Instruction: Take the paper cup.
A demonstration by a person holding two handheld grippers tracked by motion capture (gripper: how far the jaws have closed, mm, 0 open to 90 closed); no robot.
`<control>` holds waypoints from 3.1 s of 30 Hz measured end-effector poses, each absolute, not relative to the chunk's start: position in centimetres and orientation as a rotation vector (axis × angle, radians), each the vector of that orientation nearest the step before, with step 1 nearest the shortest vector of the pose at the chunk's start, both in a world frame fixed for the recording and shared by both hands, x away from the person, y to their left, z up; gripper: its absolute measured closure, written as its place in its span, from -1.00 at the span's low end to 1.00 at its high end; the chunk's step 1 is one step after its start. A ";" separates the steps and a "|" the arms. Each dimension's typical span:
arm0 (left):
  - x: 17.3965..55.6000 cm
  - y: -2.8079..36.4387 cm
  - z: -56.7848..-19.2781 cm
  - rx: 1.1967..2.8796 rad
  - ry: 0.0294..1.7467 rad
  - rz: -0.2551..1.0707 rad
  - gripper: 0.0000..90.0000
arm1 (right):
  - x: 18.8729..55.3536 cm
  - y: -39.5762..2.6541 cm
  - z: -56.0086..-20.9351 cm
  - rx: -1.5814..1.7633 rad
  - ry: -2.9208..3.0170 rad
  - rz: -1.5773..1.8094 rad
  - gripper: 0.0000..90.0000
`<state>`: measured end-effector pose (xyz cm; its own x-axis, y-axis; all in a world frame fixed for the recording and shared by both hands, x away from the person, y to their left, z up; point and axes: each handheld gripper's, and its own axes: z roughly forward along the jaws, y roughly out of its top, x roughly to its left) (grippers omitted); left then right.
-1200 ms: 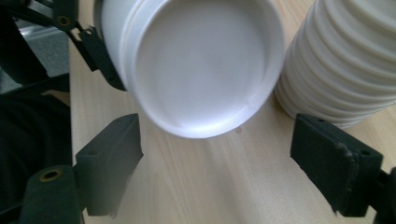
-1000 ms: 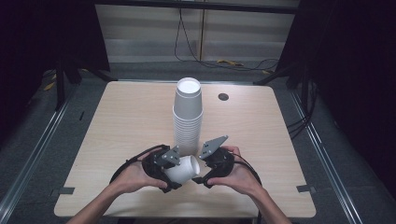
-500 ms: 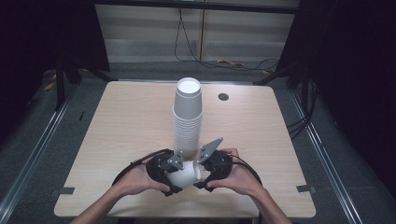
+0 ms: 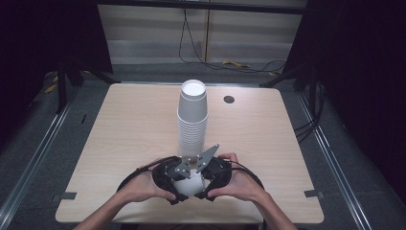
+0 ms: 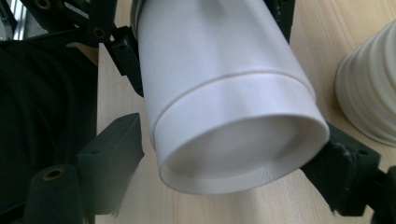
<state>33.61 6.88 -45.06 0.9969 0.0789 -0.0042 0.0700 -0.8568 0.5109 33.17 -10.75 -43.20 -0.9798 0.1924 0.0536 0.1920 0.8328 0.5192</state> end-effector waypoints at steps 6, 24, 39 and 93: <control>33.5 6.7 -45.2 2.629 0.064 0.023 -0.67 | 33.2 -10.5 -43.3 0.268 3.008 0.872 -0.60; 32.9 6.3 -45.4 2.608 0.037 0.013 -0.67 | 32.8 -9.9 -43.6 0.253 3.032 0.840 -0.52; 33.3 7.3 -45.4 2.532 0.007 0.022 -0.71 | 32.8 -10.2 -43.3 0.287 3.016 0.889 -0.50; 32.9 9.1 -44.4 2.280 -0.050 0.050 -0.69 | 32.6 -11.5 -42.7 0.278 3.012 0.924 -0.50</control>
<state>32.85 9.11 -44.43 0.9984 -0.0195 0.0531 -0.0529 -0.6512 0.7571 32.56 -11.47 -42.68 -0.9843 0.1610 0.0718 0.1735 0.8138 0.5547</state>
